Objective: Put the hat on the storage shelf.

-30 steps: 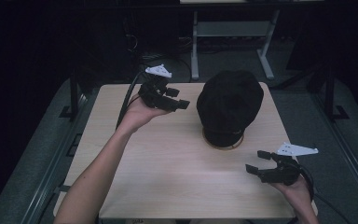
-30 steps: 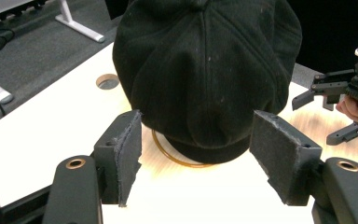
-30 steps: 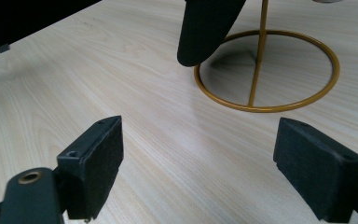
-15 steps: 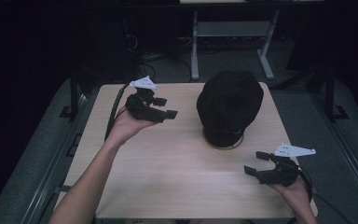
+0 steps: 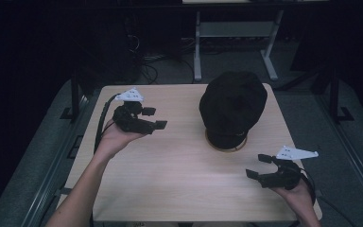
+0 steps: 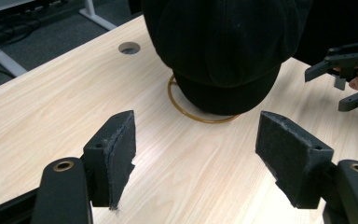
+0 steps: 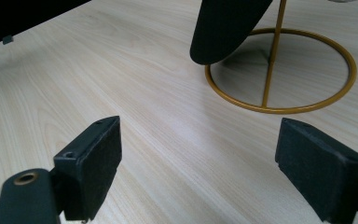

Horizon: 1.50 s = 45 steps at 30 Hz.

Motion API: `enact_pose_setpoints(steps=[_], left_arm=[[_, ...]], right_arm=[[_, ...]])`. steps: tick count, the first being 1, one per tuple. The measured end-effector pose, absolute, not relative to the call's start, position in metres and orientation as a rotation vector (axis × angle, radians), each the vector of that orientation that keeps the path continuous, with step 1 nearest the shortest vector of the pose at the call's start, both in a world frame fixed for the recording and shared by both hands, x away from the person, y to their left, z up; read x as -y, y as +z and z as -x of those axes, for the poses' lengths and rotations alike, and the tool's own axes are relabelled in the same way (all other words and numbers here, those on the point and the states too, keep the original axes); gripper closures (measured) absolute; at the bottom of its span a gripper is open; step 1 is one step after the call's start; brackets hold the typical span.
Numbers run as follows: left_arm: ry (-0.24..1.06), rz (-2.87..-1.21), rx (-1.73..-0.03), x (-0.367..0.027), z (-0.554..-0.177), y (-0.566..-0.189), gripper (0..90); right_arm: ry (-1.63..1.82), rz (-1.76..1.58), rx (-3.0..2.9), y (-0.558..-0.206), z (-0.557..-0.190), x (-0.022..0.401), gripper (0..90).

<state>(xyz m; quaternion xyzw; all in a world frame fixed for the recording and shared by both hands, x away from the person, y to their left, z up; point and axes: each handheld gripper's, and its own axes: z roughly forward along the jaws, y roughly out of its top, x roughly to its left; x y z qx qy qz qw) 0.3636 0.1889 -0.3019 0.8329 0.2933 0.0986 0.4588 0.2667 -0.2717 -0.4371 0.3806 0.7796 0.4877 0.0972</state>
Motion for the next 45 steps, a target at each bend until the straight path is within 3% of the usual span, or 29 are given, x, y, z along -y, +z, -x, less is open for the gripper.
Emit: enact_pose_setpoints(steps=[45], left_arm=[[0.242, -2.018, -0.817, -0.25, -0.306, -0.378, 28.1]], right_arm=[[1.407, -1.13, -2.307, -0.438, -0.263, 0.267, 14.2]])
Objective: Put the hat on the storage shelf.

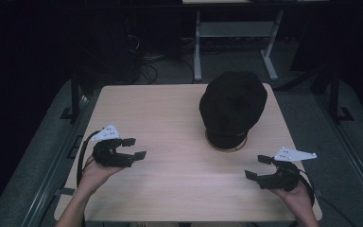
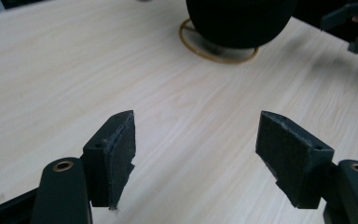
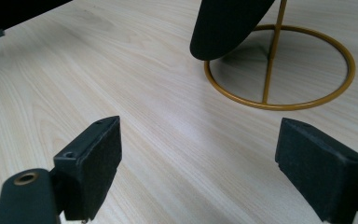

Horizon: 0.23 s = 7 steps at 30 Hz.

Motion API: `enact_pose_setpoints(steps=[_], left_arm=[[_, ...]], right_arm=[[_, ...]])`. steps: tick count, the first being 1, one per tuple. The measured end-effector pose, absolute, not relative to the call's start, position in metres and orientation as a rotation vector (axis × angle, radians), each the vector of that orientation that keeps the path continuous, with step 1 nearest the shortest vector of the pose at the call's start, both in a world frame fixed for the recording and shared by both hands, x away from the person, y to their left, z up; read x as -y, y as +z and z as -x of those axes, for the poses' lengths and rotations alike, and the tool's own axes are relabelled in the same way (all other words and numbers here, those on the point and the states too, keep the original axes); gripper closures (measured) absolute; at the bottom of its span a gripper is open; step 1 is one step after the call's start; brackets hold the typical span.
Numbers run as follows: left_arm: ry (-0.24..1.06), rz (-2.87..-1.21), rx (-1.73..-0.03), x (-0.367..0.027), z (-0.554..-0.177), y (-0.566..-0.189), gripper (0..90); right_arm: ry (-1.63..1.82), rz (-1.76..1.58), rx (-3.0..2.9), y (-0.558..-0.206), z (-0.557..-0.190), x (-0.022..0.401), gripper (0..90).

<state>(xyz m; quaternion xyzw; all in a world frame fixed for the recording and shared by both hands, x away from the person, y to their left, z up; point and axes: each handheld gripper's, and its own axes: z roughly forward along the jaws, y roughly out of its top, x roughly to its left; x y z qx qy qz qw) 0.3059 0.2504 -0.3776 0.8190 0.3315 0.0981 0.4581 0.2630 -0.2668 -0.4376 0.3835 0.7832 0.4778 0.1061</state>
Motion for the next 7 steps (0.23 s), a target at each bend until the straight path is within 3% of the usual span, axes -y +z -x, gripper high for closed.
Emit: enact_pose_setpoints(steps=[7], left_arm=[[0.242, -2.004, -0.848, -0.26, -0.292, -0.4, 27.2]], right_arm=[[1.408, -1.14, -2.308, -0.44, -0.263, 0.266, 14.2]])
